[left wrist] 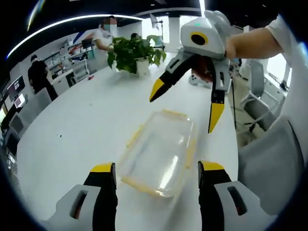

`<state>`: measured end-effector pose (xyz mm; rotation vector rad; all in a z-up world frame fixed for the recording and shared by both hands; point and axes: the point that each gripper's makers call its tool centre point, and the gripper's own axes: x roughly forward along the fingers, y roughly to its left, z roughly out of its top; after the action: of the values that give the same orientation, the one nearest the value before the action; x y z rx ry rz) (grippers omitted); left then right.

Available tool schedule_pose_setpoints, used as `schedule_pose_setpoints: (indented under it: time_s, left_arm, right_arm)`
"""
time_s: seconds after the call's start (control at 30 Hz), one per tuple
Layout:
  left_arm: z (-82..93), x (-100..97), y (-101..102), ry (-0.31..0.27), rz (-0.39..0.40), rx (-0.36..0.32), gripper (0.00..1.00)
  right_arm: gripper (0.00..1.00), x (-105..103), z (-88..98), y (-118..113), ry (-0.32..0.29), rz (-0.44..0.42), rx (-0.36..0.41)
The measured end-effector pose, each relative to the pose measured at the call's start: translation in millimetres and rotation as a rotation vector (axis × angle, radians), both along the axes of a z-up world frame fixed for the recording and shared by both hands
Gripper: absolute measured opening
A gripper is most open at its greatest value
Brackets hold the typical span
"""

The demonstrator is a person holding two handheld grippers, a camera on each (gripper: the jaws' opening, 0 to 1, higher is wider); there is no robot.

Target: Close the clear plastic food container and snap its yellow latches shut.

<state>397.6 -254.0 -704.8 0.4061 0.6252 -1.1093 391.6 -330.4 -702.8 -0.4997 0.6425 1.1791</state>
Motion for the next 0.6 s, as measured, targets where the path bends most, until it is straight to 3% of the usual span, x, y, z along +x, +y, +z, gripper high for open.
schedule_pose_setpoints:
  time_s: [0.07,0.33,0.6]
  left_arm:
    - [-2.2,2.2,2.8,-0.007,0.014,-0.006,0.70]
    - [-14.0,2.3,11.3,0.001,0.054,-0.033,0.72]
    - [-26.4,0.4,17.9,0.012,0.069,-0.019,0.71]
  right_arm:
    - [0.76,1.8,2.7,0.8,-0.008,-0.021,0.034]
    - [0.79,1.3,-12.1,-9.7,-0.027,-0.035,0.019]
    - [0.79,-2.5,-30.8,-18.5,0.008,-0.057,0.009]
